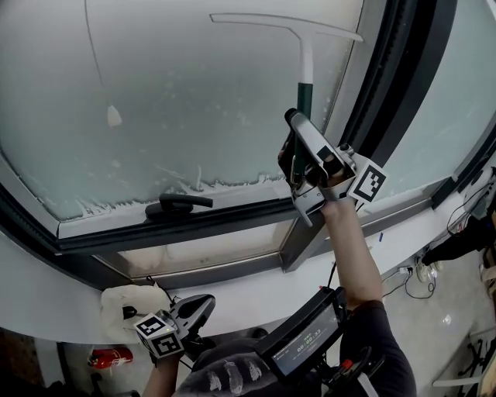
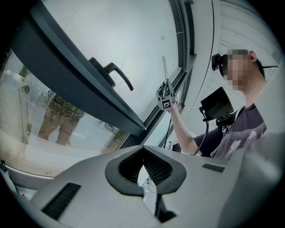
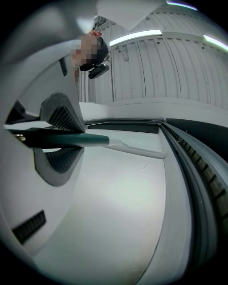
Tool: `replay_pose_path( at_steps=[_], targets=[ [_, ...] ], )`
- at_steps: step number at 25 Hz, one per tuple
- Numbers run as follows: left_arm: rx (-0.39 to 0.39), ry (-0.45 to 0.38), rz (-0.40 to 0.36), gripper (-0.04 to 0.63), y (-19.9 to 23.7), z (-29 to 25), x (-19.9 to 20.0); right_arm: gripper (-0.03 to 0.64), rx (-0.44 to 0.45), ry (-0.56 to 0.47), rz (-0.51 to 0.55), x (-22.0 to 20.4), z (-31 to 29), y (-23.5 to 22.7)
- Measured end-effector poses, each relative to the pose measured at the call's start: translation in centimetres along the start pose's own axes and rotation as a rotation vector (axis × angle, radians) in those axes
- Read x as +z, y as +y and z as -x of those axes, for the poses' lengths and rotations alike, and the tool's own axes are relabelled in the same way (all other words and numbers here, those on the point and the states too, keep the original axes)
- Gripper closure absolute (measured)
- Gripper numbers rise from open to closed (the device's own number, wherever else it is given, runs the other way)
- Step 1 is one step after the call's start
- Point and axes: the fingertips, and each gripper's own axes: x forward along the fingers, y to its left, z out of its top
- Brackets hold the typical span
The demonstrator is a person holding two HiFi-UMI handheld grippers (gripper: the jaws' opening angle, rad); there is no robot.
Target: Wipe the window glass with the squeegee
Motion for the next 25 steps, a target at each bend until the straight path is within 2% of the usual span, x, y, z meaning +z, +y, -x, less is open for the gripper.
replay_pose_path(
  at_steps=[6,16,25],
  targets=[
    [-0.015,0.004,0.001,0.591,0.6,0.0,-1.1,0.520,-0.009,-0.003,-0.010,-2.0,1.9,-0.5],
    [-0.018,0.017,0.002,0.591,-0.9,0.3,0.1,0.520,-0.035,-0.014,-0.047,-3.2,3.0,-0.8],
    [-0.025,0.029,-0.003,0.591,-0.7,0.4,-0.6,0.520,-0.064,-0.006,-0.057,-5.4,5.0,-1.5]
  ],
)
